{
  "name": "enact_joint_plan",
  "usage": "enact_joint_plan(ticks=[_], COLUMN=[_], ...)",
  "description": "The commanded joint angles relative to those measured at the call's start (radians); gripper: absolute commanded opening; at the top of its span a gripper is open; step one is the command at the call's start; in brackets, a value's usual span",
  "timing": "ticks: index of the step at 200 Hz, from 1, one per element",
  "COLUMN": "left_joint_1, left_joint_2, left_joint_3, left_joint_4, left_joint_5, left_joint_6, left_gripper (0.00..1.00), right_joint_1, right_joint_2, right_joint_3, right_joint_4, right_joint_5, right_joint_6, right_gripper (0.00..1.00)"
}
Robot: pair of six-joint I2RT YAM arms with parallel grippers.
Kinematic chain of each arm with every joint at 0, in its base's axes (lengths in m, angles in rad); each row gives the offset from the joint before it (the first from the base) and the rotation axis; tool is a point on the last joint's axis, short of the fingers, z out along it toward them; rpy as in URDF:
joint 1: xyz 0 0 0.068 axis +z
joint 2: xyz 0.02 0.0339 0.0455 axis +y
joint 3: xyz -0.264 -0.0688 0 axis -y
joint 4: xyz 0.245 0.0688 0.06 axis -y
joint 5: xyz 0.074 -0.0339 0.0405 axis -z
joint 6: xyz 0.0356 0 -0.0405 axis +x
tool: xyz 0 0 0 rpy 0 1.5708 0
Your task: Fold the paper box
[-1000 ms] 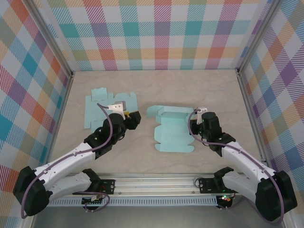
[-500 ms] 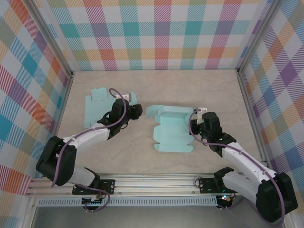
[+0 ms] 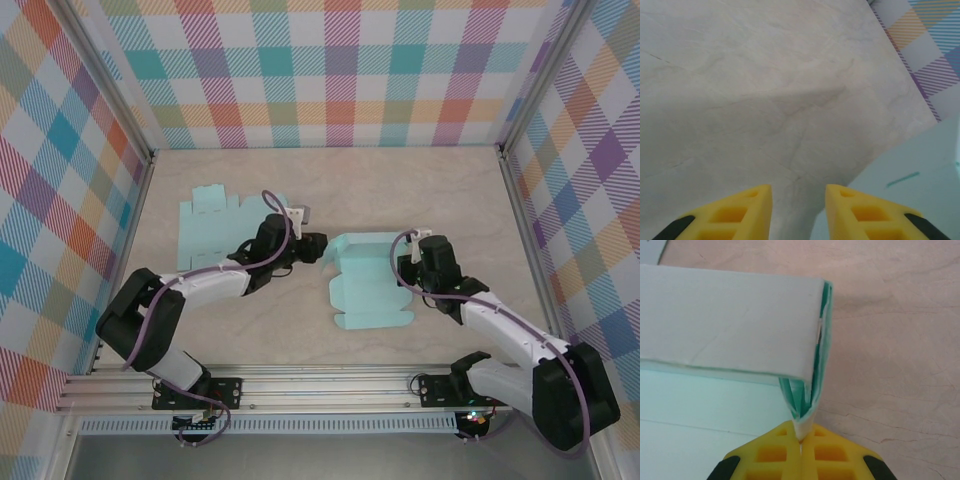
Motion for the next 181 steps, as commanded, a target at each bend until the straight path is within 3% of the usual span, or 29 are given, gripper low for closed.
enact_joint_plan(ticks=[1,28,111,181], left_joint_1=[-0.031,-0.048,-0.049,-0.049], left_joint_2=[0.021,0.029,-0.075,-0.003], left_joint_3=[-0.032,-0.058,-0.153,-0.029], left_joint_4=[0.074,0.089,0.009,0.017], left_joint_5=[0.031,0.024,-0.022,0.017], left_joint_6=[-0.046,-0.075,-0.056,0.078], left_gripper=[0.32,0.29,0.29,0.3], right_joint_1=[0.007,0.007,0.007,0.007], right_joint_2=[0.024,0.059,0.106,0.105], right_joint_3=[0.052,0.067,0.091,0.085], right_joint_4=[0.01,-0.003,-0.01,0.006], right_joint_5=[0.009,0.028,0.027,-0.021], right_joint_6=[0.018,0.034,0.04,0.019], right_gripper=[0.0,0.0,0.0,0.0])
